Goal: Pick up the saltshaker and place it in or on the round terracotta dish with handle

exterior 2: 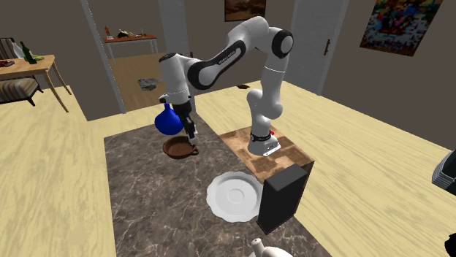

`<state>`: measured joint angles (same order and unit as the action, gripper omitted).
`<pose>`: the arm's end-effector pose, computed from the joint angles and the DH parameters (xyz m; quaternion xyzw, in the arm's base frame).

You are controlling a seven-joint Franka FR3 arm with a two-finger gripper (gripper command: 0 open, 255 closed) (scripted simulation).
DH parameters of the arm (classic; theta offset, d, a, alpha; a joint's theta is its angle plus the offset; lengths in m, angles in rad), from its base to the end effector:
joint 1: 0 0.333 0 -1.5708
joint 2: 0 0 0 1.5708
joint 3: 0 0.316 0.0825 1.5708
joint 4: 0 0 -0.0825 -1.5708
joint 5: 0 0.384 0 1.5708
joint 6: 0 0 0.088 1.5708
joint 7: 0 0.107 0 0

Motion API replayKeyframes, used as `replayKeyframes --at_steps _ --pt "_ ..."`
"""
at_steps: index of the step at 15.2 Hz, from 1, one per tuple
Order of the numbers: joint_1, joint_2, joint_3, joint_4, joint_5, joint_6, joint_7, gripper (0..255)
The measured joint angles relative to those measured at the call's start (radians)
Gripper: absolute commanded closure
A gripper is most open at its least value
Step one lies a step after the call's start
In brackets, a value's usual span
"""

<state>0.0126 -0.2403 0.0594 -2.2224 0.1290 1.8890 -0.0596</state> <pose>0.4659 0.0443 0.4672 -0.9966 -0.0414 0.0468 0.0529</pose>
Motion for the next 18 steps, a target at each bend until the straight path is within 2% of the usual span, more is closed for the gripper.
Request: replayKeyframes --at_steps 8,18 --pt "-0.082 0.152 -0.107 0.177 -0.040 -0.042 -0.168 255" --pt "-0.094 0.205 -0.121 0.119 -0.038 0.065 -0.206 255"
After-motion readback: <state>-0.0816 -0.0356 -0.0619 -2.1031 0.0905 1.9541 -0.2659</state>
